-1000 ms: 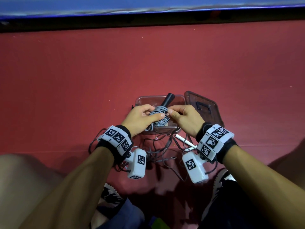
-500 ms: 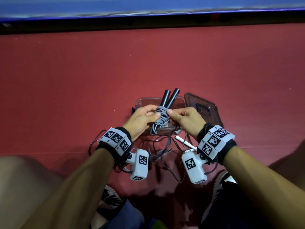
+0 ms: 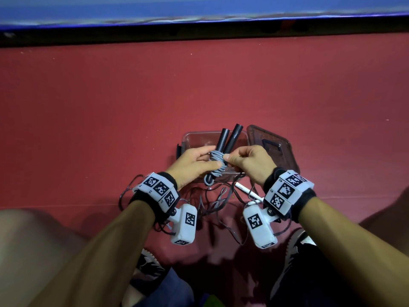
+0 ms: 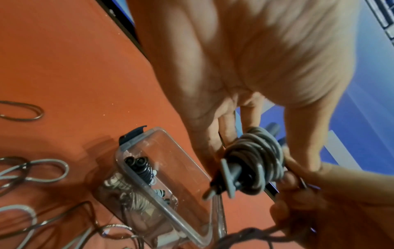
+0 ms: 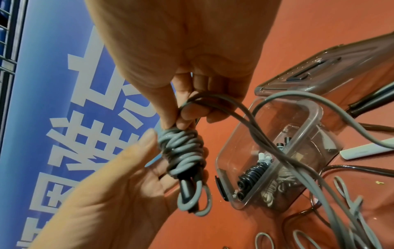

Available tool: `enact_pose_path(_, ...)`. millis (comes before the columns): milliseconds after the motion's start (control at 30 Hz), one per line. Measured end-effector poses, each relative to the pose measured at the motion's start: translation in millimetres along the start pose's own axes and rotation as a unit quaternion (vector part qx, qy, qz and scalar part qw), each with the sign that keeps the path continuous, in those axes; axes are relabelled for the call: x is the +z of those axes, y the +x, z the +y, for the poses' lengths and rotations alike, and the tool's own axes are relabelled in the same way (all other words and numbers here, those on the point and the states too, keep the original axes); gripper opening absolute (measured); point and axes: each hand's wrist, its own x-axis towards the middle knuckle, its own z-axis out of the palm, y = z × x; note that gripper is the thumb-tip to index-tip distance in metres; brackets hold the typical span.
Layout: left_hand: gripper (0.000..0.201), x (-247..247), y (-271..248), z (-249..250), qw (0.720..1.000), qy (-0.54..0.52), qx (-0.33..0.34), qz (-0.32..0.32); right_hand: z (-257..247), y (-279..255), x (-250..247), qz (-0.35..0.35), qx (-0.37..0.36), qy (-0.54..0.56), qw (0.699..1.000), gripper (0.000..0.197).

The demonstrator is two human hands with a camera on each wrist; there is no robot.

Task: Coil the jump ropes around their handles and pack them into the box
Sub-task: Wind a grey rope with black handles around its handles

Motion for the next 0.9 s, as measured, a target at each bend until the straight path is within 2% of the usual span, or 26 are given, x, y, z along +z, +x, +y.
enact_pose_path(67,0.084,1.4,2.7,-3.5,0.999,0.05,0.018,0.008,-1.4,-1.2,0.9,-0.008,-0.004,-0.005,1.0,0.03)
enact_pose_path(100,0.084,2.6,3.3,-4.4,0.997,0.064,0.029,0.022,-1.0,-1.2,2.0,-0.011,-0.004,-0.008,1.0,0.032)
enact_pose_path(167,0.075,3.5,4.1,-5.6,0.996,0.063,0.043,0.036,0.2,-0.8,3.3,-0.011,-0.01,-0.014,1.0,0.032)
enact_pose_path(233,0.059,3.3,3.1,-5.0,0.998,0.044,0.047,0.027,0.2,-0.9,3.2,-0.009,-0.029,-0.022,0.999,0.027)
enact_pose_path(300,0.046,2.1,1.5,-4.2,0.998,0.023,0.05,0.033,-1.0,-1.4,2.2,-0.021,-0.042,-0.025,0.999,0.031)
enact_pose_path(400,0.036,0.1,0.1,-3.1,0.997,-0.002,0.045,0.058,-3.8,-2.4,1.2,-0.043,-0.041,-0.006,0.998,0.031)
enact_pose_path(567,0.028,0.0,-2.1,-2.3,0.997,-0.076,0.013,0.027,-6.1,-0.4,3.4,-0.037,-0.023,0.05,0.998,0.009)
enact_pose_path(667,0.024,1.6,-3.3,-2.6,0.995,-0.101,-0.003,0.016,-6.2,1.1,2.1,-0.053,-0.012,0.048,0.997,0.005)
enact_pose_path(733,0.03,4.2,-4.7,-3.5,0.994,-0.108,-0.007,0.003,-6.7,-1.0,2.1,-0.064,-0.018,0.033,0.997,0.005)
enact_pose_path(800,0.05,6.4,-5.2,-3.4,0.997,-0.079,0.002,0.004,-6.9,-3.8,3.4,-0.066,-0.023,0.032,0.997,0.006)
enact_pose_path(833,0.053,7.0,-4.6,-3.2,0.998,-0.064,0.01,0.009,-6.4,-4.7,4.0,-0.068,-0.03,0.029,0.997,0.009)
enact_pose_path(900,0.048,5.5,-3.3,-2.6,0.999,-0.044,0.025,0.02,-4.7,-6.0,4.5,-0.081,-0.048,0.025,0.995,0.01)
